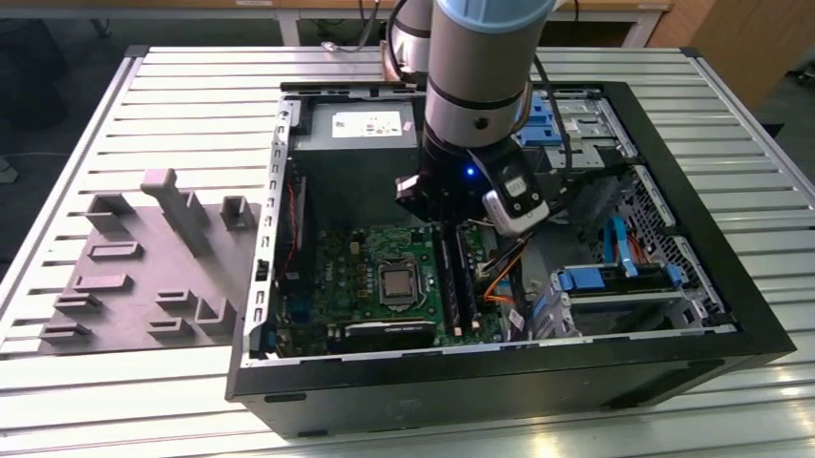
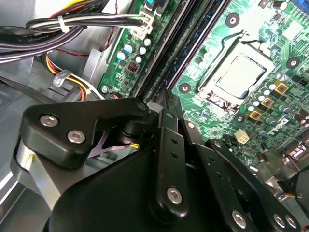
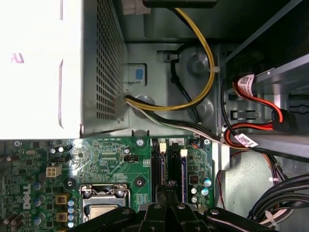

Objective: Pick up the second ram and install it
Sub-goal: 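Press down the second ram until it locks into place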

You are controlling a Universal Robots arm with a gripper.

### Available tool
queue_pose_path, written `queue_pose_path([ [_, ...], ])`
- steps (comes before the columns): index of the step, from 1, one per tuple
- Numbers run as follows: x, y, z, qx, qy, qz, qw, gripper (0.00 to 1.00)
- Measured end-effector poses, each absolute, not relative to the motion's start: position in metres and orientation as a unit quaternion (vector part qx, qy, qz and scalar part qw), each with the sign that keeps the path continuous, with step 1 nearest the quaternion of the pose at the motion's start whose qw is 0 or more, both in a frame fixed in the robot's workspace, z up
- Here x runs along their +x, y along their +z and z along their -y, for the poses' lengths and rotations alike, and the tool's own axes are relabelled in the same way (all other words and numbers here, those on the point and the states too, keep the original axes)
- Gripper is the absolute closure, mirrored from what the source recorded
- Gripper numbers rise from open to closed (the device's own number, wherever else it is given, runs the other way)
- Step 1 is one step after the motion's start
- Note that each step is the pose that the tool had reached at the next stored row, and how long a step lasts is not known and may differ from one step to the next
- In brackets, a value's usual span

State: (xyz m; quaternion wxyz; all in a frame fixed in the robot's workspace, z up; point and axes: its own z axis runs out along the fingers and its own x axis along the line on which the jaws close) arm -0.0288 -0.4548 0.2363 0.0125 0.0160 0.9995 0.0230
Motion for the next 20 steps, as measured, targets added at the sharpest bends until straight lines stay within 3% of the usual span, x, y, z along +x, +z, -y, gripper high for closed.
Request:
queue_pose_path([
  [20,-0.0288,0.2327,0.448,0.016,0.023,-1.0,0.012,0.89],
])
